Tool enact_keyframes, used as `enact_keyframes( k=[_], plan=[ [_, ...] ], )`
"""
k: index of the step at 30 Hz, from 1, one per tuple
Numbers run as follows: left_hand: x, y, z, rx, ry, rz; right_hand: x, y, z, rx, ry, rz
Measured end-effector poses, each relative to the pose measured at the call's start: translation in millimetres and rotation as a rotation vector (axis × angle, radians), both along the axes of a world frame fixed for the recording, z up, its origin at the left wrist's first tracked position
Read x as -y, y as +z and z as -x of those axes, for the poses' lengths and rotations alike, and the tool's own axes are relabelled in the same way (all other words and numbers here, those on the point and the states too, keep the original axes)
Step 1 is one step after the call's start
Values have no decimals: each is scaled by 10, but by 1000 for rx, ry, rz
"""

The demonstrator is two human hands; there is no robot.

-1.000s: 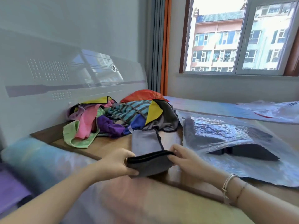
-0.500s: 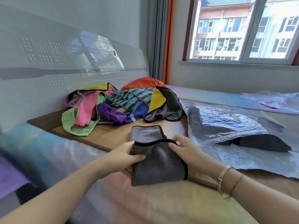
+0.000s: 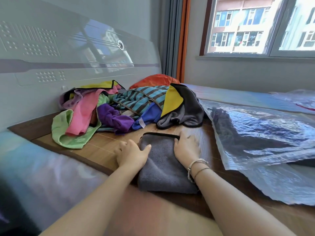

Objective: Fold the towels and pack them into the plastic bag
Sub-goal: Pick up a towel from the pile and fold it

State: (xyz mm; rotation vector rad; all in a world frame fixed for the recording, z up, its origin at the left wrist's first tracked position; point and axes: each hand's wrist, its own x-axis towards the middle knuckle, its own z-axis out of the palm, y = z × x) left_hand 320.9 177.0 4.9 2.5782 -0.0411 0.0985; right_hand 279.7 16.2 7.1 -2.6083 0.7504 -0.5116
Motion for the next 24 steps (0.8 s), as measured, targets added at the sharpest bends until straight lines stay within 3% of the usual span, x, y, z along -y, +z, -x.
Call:
enact_keyframes(
  k=[4,7,10,14,16,18,22,24],
  plan=[
    [-21,23,-4,-67,-31,-8,-15,6,48,-26,-20,-10],
    [-75,138,138,-91,-93,222,-92,90,244,-56,73,-62],
    [-157,281,460,-57,-247,549,-189,173,588,78,159,-334],
    [-329,635,1015,-77,-451,701,-204,286,1270,302,212,-689],
    [-361,833,1273,-137,-573,686,-108,399,1606,338,268,-853],
    [-328,1001,1489,-176,-706,614,25,581,1931,304,306,-886],
    [-54,1212,1955,-250,-963,431,332,908,2506,311,411,-716],
    [155,1276,2196,-251,-1046,368,447,1024,2806,188,509,-608]
  ],
)
